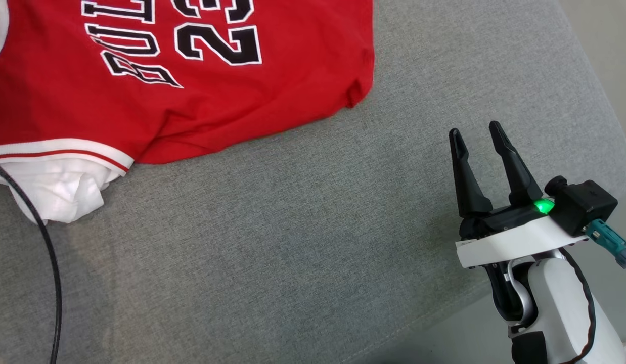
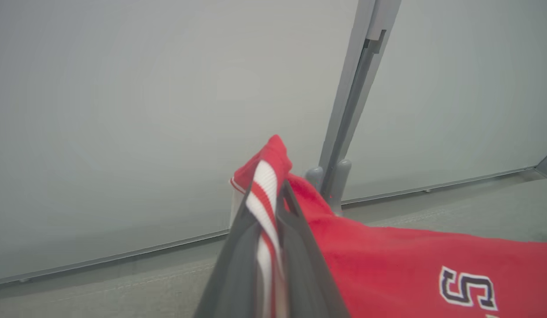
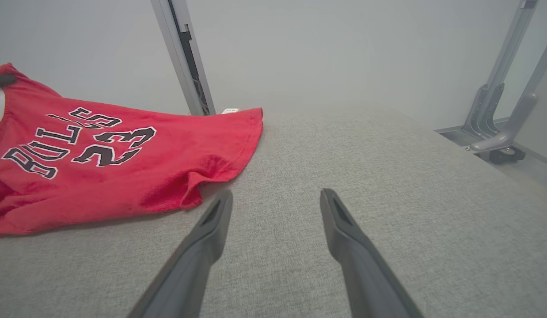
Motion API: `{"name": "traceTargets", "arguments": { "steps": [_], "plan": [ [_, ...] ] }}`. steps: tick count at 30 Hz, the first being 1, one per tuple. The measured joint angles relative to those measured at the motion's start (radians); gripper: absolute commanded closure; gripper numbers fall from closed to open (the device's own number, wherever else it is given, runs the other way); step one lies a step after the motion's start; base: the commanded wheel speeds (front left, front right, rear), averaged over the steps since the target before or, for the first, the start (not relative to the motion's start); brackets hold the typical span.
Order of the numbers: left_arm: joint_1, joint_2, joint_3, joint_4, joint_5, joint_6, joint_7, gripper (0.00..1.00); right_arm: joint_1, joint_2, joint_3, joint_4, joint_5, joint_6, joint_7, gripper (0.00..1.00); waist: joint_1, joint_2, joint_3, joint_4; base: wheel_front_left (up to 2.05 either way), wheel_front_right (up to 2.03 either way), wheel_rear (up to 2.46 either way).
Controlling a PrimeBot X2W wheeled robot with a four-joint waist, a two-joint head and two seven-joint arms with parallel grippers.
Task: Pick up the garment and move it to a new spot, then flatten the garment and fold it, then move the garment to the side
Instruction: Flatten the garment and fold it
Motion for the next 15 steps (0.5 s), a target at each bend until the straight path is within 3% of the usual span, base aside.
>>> {"name": "traceTargets", "arguments": {
  "steps": [1, 2, 15],
  "plan": [
    [0.000, 0.006, 0.002, 0.016, 0.000, 0.003, -0.002, 0.15, -0.002, 0.000, 0.002, 0.001, 0.001, 0.000, 0.000, 0.00, 0.0000, 0.0000, -0.001, 0.001, 0.00, 0.00, 0.00],
    [0.000, 0.008, 0.005, 0.029, -0.002, 0.007, -0.003, 0.00, -0.004, 0.000, 0.004, 0.002, 0.001, 0.000, 0.000, 0.00, 0.0000, 0.0000, -0.002, 0.004, 0.00, 0.00, 0.00],
    [0.017, -0.029, 0.013, 0.053, -0.044, -0.055, -0.160, 0.00, -0.020, 0.001, -0.038, 0.011, -0.046, 0.000, 0.000, 0.00, 0.0000, 0.0000, -0.042, 0.087, 0.00, 0.00, 0.00]
  ]
}}
